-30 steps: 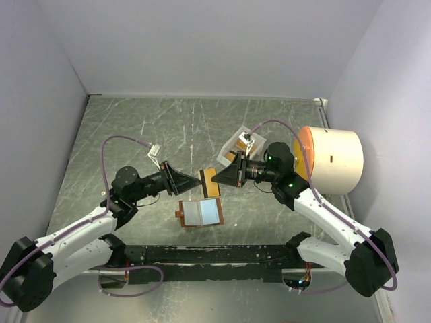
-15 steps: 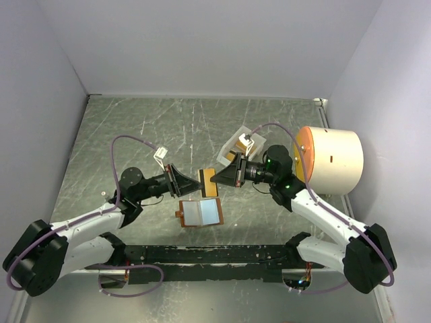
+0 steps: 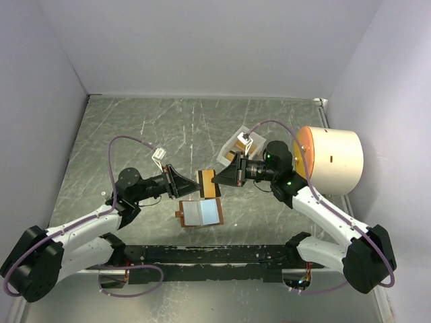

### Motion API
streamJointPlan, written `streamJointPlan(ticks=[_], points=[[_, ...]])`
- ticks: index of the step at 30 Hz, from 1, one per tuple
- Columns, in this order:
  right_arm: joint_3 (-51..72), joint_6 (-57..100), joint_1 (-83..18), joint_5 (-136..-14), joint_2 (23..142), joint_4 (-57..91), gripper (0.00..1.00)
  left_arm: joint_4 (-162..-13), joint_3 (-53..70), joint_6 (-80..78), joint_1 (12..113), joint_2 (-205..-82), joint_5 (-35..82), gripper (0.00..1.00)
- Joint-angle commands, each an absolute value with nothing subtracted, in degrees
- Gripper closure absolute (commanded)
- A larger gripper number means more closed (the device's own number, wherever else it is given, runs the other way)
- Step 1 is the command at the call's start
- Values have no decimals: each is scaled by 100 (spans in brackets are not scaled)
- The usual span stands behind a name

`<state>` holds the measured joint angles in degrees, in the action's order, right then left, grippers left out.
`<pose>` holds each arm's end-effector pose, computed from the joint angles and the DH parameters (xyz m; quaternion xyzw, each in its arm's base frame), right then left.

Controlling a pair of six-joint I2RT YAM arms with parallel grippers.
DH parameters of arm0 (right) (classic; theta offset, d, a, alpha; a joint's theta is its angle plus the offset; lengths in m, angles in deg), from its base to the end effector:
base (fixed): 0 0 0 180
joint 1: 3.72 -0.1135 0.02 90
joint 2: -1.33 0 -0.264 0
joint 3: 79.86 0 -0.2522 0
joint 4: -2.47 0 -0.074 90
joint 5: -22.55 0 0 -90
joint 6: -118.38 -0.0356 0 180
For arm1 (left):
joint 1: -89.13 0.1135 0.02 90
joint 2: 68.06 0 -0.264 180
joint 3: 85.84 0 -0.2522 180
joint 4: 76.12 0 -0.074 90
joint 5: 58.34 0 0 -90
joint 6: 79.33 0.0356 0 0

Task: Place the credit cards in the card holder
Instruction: Pick up the credit card from the storage box, then insert the credit card into the card holder.

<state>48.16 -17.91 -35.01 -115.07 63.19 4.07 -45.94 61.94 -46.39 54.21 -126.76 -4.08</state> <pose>0.1914 0.1471 0.2835 -0.1608 0.7357 0.6064 0.2555 0.1613 -0.1380 0.2333 0.0947 0.6818 -0.6452 0.3315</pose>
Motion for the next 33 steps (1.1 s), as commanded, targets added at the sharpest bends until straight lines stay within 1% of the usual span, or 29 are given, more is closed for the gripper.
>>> streamJointPlan(ticks=[1,4,7,14,16,18,22,28,33], points=[[4438,-1449,-3399,-11685,6201,774,96,-4559,6329,-4609,5573,-12521,-562,93],[4393,-1227,-3267,-11654,6141,1042,100,-4474,6431,-4717,5621,-12302,-574,93],[4378,-1065,-3221,-11572,6117,1262,100,-4533,6492,-4733,5630,-12036,-493,93],[4360,-929,-3062,-11499,6170,1404,100,-5305,6318,-4490,5630,-11633,-444,93],[4266,-746,-3058,-11316,6166,1711,100,-5440,6317,-4480,5628,-11597,-367,93],[4184,-485,-3053,-10901,6131,2085,100,-5713,6275,-4399,5626,-11602,-277,93],[4173,-162,-3053,-9996,6207,2654,100,-6763,6080,-4189,5630,-11670,-40,93],[4584,-427,-3062,-9762,6412,2479,100,-6638,6350,-4614,5589,-11761,235,93],[4878,-470,-3069,-9718,6582,2350,100,-6711,6284,-4812,5251,-12144,571,93]])
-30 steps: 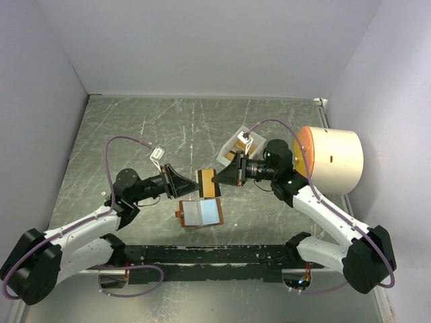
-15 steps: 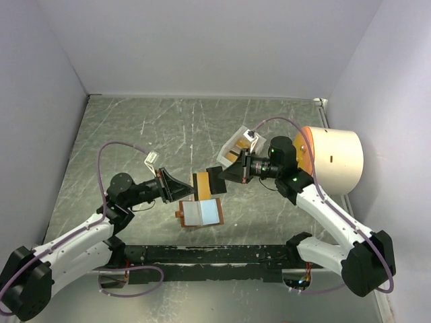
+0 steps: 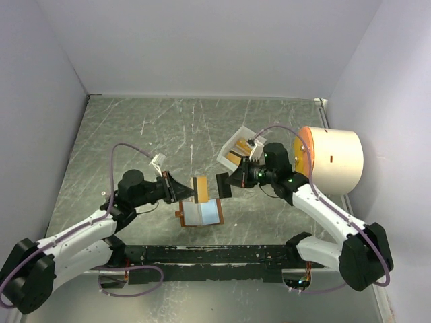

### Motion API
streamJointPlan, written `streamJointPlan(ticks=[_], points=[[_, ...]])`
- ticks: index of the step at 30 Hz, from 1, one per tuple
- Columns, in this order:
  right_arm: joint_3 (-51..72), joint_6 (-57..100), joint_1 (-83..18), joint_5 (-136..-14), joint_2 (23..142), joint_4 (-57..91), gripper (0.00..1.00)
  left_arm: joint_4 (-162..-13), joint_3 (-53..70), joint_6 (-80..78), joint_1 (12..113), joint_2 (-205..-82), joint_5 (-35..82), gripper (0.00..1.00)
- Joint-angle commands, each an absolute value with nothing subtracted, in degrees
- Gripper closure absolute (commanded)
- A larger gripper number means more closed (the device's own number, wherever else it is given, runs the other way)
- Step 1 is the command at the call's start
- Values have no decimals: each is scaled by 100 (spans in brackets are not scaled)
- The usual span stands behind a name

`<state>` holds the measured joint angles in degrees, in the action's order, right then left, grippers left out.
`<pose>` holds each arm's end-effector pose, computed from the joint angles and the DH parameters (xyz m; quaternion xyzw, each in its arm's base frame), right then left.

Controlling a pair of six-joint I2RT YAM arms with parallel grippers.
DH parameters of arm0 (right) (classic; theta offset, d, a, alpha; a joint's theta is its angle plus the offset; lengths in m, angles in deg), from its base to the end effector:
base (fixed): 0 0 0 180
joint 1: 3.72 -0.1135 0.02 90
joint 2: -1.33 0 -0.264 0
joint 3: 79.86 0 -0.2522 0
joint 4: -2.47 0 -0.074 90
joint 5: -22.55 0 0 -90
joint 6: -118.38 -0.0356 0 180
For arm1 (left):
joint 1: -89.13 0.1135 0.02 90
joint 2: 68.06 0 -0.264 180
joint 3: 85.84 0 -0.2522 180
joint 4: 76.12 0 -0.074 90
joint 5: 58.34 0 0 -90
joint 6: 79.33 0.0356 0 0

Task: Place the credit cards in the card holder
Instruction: Insert the credit card into the card holder.

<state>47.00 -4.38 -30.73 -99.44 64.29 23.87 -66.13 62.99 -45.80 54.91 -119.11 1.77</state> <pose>0.2031 0.1247 0.2516 -0.0930 0.8433 0.4432 0.2894 0.1509 -0.1241 0.2150 0.0201 0.7577 -0.5810 0.2966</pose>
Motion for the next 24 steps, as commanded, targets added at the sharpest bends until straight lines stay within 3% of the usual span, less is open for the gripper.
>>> streamJointPlan(ticks=[1,10,24], points=[[4904,-452,-3070,-9694,6636,2394,100,-6678,6285,-4895,5157,-12223,675,93],[5143,-392,-3092,-9835,6974,2278,100,-5995,6478,-5388,4306,-12880,1522,93],[5398,-519,-3167,-9592,7162,1989,100,-5712,6750,-5391,4167,-13437,1574,93]])
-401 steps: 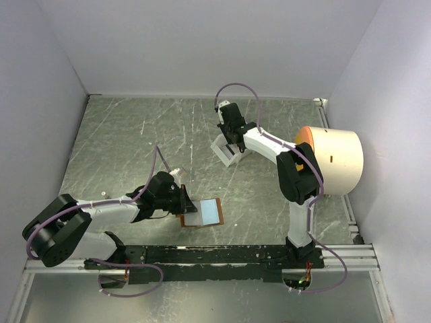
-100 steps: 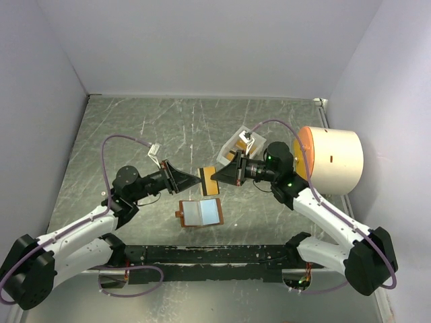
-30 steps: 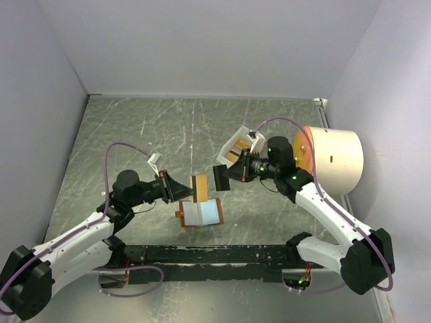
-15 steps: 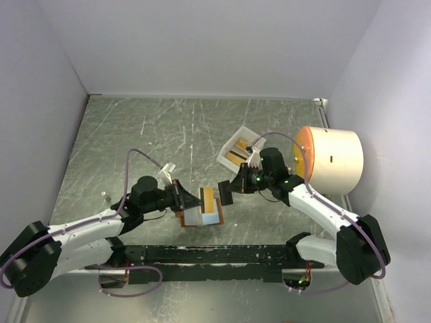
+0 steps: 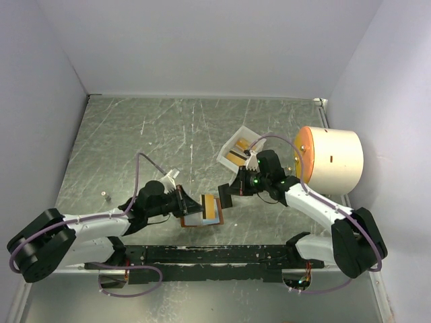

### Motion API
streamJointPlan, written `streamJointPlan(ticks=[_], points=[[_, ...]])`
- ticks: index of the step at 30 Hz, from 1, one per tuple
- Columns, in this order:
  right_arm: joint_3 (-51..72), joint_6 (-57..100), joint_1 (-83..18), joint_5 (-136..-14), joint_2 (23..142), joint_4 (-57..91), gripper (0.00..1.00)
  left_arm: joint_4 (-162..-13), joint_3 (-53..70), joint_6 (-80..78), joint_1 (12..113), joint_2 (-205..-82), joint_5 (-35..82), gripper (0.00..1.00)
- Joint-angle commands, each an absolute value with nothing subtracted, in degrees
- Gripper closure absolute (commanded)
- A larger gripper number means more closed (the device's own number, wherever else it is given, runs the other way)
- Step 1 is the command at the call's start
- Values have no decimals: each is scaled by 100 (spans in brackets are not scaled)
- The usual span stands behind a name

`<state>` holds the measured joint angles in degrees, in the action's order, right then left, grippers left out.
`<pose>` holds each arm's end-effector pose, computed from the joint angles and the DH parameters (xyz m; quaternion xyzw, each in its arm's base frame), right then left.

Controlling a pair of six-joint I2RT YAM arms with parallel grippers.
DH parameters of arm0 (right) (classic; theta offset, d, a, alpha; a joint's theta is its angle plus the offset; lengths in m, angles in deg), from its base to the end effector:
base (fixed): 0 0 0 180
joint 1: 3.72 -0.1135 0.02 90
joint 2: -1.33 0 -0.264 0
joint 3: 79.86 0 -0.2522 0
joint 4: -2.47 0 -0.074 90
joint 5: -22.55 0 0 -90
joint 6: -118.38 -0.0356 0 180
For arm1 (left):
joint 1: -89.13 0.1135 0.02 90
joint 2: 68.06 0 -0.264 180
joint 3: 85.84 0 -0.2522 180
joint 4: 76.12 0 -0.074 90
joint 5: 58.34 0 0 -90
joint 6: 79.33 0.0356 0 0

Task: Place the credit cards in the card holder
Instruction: Insert the credit card into the card holder.

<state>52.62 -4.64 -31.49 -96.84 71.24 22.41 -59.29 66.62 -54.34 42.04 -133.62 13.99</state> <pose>0.2043 0.1273 0.1947 -0.0619 0.8886 0.3979 0.2198 0.1351 -0.1612 0.1595 -0.0412 0.8188 -0.5339 0.2067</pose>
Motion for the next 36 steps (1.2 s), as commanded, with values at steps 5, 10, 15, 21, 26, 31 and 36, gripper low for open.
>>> streamJointPlan(ticks=[5,10,15,21,26,31,36], points=[[5445,-541,-3335,-9644,7338,1878,100,-6171,6806,-5243,4175,-13373,1869,93],[5527,-687,-3424,-10005,7506,1568,100,-6122,7103,-5351,4179,-13088,2136,93],[5561,-891,-3582,-10111,7735,1253,100,-6663,7072,-5178,4218,-12817,2327,93],[5607,-969,-3835,-10033,8100,1030,100,-6601,7274,-5214,4347,-12915,2246,93],[5522,-708,-3862,-9598,8248,1407,100,-6229,7358,-5221,4510,-13275,1862,93],[5454,-569,-3869,-9395,8342,1686,100,-6132,7319,-5180,4626,-13511,1626,93],[5384,-505,-3862,-9307,8446,1779,100,-6361,7213,-5017,4674,-13519,1597,93]])
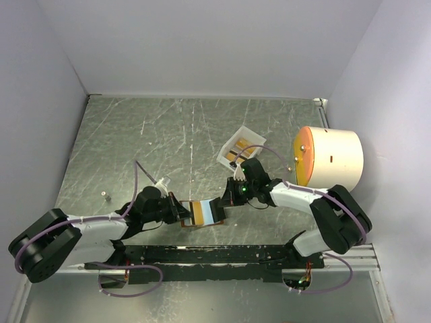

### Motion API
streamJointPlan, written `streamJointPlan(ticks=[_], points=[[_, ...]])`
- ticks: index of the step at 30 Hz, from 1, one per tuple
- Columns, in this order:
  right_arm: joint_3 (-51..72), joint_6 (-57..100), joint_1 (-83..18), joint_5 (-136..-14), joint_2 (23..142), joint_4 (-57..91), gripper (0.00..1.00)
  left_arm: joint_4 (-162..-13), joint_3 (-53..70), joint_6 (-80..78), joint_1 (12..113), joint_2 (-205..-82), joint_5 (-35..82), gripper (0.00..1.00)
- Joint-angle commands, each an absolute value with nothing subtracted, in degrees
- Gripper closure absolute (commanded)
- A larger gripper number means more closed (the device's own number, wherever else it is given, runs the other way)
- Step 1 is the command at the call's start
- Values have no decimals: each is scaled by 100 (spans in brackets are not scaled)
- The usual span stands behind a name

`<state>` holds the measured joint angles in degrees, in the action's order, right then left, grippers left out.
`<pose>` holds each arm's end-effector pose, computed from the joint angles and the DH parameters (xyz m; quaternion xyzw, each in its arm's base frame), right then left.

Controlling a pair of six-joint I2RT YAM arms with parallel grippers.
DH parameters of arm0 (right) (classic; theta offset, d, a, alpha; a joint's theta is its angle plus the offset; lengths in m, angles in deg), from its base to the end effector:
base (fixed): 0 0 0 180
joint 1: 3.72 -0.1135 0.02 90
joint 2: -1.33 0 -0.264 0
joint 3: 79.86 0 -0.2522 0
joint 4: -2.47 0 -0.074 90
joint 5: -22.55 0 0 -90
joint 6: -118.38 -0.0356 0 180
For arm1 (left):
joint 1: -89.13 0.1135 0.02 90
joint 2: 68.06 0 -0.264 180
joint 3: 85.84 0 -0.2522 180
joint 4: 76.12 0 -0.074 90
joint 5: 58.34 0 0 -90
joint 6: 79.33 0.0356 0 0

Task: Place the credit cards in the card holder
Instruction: Insert the credit card into the card holder.

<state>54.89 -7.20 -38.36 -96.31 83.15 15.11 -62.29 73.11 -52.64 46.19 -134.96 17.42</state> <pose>0.1990 0.1583 0.1449 -0.0794 0.9084 0.3852 0.1417 0.1288 -0.1318 0.1178 -0.0944 0.8649 -0.4498 0.2019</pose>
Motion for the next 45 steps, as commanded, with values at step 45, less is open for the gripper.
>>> streamJointPlan(ticks=[45], points=[[5598,-822,-3862,-9164,8490,1639,100,-5890,7288,-4808,4988,-13838,1425,93]])
